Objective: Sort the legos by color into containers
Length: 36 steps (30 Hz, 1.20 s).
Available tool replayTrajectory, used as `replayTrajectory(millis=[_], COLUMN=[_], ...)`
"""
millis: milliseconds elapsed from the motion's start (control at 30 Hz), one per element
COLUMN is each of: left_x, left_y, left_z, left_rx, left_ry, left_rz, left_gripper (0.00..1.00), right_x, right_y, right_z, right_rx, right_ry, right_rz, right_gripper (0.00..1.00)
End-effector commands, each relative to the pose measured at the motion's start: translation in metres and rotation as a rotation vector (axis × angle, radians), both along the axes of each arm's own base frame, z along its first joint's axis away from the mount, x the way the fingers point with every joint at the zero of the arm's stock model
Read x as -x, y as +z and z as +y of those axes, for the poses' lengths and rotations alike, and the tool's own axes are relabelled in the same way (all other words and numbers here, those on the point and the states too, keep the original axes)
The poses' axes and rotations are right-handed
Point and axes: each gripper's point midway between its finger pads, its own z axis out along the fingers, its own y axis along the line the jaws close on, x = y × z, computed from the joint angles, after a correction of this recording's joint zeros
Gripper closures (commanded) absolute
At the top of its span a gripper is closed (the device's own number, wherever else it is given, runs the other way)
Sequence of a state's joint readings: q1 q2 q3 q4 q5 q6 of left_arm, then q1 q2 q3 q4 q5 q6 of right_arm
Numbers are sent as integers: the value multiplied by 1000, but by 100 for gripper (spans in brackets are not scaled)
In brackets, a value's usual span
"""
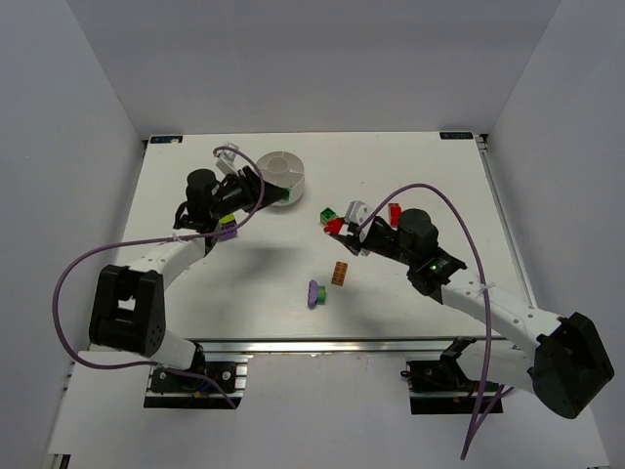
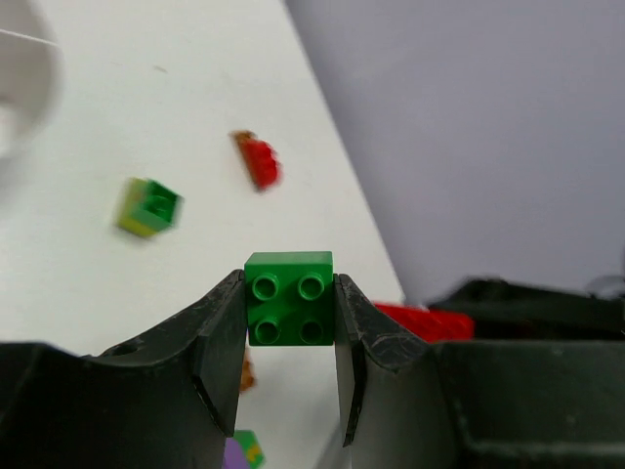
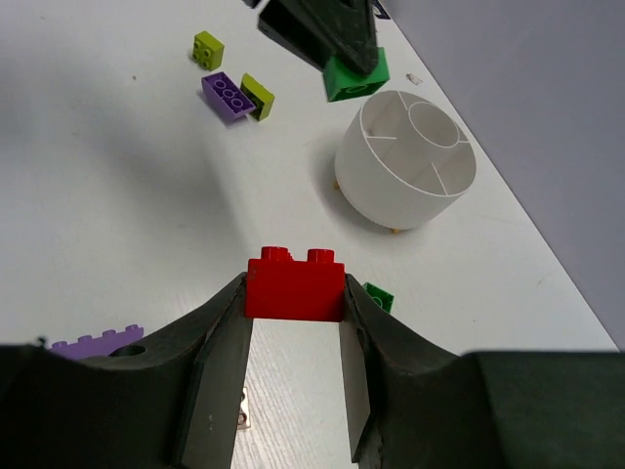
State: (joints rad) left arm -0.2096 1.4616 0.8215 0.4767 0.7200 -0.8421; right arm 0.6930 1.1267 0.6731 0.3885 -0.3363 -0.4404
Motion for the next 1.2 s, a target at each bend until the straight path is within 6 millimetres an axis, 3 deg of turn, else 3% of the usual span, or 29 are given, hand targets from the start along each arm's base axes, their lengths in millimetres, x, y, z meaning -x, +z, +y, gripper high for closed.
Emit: replayTrajectory(millis=[0, 167, 400, 900, 1167], left_x=[-42, -83, -118, -139, -139], left_y=[-20, -26, -32, -24, -35], left_z=[36, 58, 55, 69, 70], left_rx=[-147, -174, -150, -286, -340], left_ry=[204, 348, 376, 411, 394], left_rz=[35, 85, 49, -241, -323], left_gripper=[100, 100, 100, 97, 93], right_x=[5, 12, 17, 16, 14], right_y=[29, 35, 40, 43, 40], right_z=[1, 1, 1, -4, -4], right_rx=[-61, -81, -99, -112, -106], right_ry=[27, 45, 63, 62, 62], right_rz=[-29, -21, -14, -10, -4], right_gripper=[100, 100, 100, 100, 100])
